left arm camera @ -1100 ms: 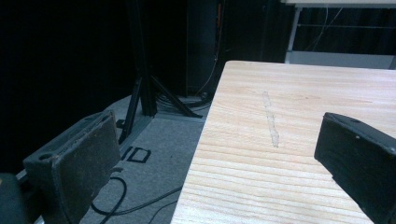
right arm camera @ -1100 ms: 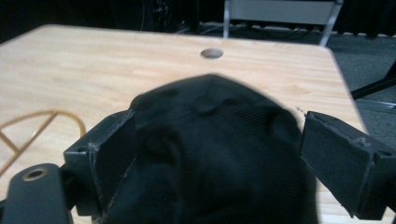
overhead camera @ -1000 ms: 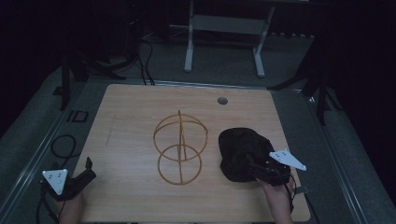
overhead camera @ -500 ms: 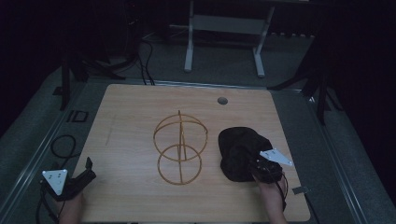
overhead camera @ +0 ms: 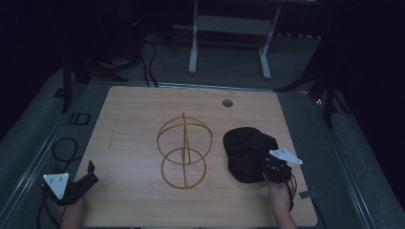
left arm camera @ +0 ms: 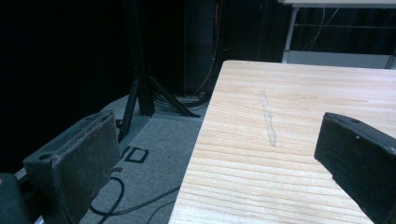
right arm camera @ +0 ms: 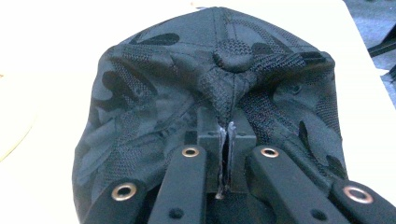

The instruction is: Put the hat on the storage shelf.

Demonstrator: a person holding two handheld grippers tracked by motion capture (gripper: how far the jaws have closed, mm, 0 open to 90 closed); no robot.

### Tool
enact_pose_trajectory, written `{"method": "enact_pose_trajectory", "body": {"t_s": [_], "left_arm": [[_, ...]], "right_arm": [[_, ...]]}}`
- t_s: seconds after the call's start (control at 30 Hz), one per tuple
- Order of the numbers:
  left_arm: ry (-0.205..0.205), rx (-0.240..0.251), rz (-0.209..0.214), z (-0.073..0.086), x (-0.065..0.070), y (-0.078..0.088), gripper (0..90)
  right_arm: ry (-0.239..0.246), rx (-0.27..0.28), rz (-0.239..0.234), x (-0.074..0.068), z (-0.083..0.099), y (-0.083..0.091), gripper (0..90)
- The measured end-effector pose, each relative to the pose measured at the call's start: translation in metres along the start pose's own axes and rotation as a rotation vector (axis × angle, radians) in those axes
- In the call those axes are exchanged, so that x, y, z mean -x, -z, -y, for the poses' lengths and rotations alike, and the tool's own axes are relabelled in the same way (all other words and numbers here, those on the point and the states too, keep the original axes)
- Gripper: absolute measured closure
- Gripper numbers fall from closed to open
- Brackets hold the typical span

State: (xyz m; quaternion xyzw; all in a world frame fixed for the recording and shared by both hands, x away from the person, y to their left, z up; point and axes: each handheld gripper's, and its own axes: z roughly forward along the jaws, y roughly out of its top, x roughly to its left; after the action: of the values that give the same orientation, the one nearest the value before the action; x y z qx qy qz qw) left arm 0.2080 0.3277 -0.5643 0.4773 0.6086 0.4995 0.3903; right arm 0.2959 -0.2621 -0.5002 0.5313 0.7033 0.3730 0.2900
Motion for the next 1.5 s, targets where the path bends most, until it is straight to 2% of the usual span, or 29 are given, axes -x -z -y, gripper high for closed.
{"method": "enact_pose_trajectory", "body": {"t_s": [0.33,0.87,1.5], "left_arm": [[0.001,-0.002,0.003,0.0,0.0,0.0,0.6],[0.0,0.0,0.004,0.0,0.0,0.0,0.6],[-0.001,-0.001,0.005,0.0,-0.001,0.0,0.6]], "right_arm": [[0.008,0.056,0.002,0.004,-0.019,0.012,87.7],[0.001,0.176,-0.027,0.013,-0.058,0.052,87.7],[0.042,0.299,-0.034,0.003,-0.11,0.091,87.7]]}}
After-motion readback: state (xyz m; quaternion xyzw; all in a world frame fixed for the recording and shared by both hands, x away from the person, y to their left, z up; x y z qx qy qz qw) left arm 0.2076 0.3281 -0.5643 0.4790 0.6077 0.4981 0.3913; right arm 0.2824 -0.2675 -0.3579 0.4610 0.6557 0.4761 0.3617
